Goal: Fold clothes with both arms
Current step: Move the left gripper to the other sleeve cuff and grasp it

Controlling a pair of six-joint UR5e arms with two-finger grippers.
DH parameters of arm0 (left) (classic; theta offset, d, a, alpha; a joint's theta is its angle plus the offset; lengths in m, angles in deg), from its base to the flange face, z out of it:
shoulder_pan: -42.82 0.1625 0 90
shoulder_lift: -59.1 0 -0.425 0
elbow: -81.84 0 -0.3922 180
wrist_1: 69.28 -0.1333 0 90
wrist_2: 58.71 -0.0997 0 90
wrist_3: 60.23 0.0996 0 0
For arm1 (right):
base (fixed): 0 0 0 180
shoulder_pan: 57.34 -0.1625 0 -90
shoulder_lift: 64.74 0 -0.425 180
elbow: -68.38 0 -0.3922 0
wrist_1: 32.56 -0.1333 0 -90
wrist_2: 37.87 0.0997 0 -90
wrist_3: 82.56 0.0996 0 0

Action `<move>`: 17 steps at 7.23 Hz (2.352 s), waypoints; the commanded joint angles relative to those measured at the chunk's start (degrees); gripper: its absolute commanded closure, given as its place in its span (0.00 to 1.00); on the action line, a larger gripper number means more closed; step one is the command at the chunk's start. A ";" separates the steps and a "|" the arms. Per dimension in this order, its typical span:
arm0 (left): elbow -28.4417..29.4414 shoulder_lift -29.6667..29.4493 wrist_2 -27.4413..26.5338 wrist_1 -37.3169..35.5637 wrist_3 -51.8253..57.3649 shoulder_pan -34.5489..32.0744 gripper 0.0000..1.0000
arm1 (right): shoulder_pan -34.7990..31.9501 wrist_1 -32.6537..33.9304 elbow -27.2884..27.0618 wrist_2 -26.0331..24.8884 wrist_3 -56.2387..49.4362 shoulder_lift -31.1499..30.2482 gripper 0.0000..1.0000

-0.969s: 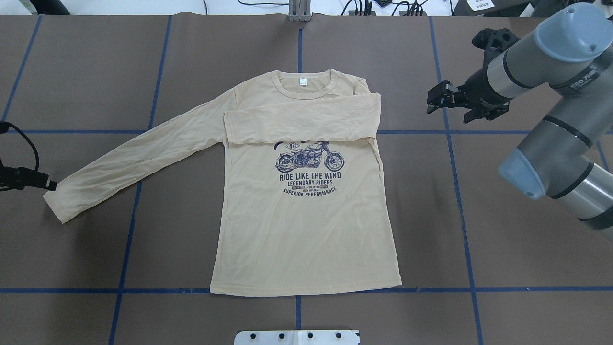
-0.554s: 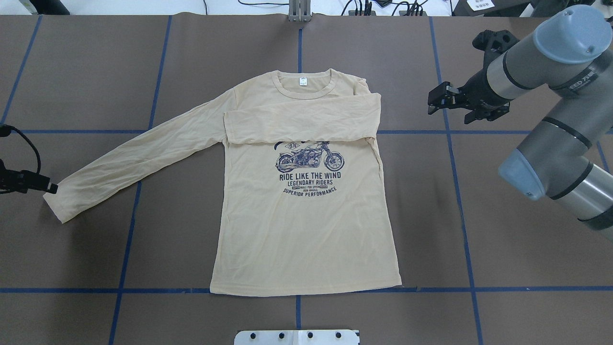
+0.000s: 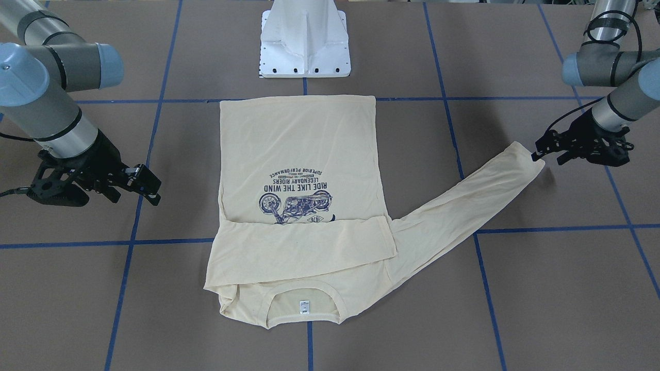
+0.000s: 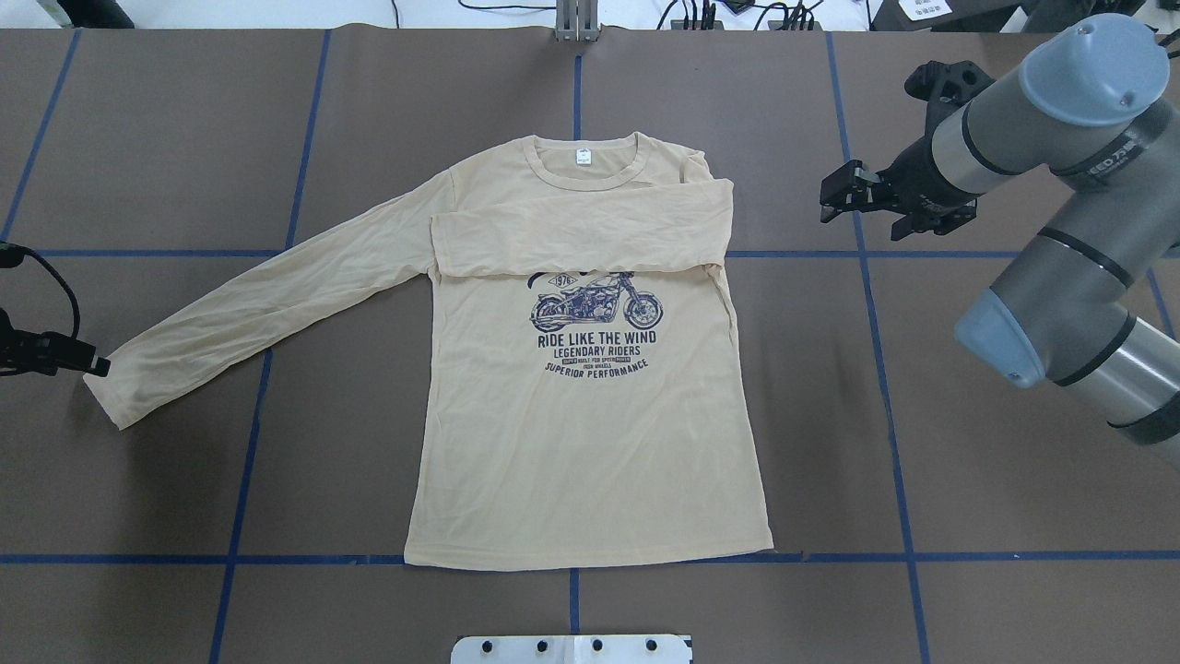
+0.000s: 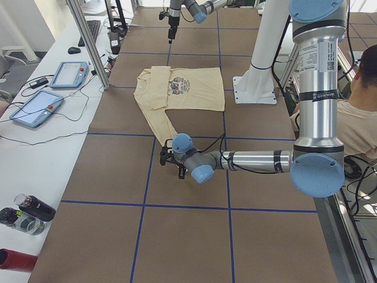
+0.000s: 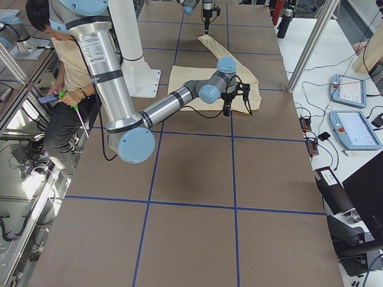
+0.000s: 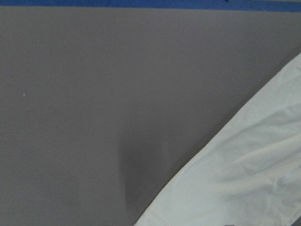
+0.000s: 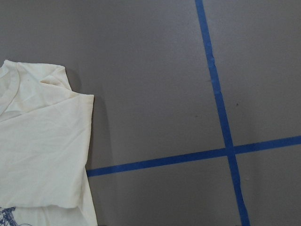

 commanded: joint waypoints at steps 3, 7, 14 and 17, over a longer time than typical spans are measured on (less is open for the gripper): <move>0.67 -0.18 0.00 0.10 0.04 0.11 0.22 | 0.38 0.00 0.24 -0.17 0.00 0.03 0.06; 1.11 -0.35 0.00 0.10 -0.05 0.81 0.23 | 0.56 0.00 0.24 -0.17 0.00 0.12 0.06; 1.46 -0.70 0.00 0.01 -0.14 1.34 0.60 | 0.82 0.00 0.24 -0.17 0.00 -0.05 0.06; 1.03 -0.70 0.00 0.10 -0.31 1.34 1.00 | 0.82 0.00 0.33 -0.17 0.00 -0.14 0.06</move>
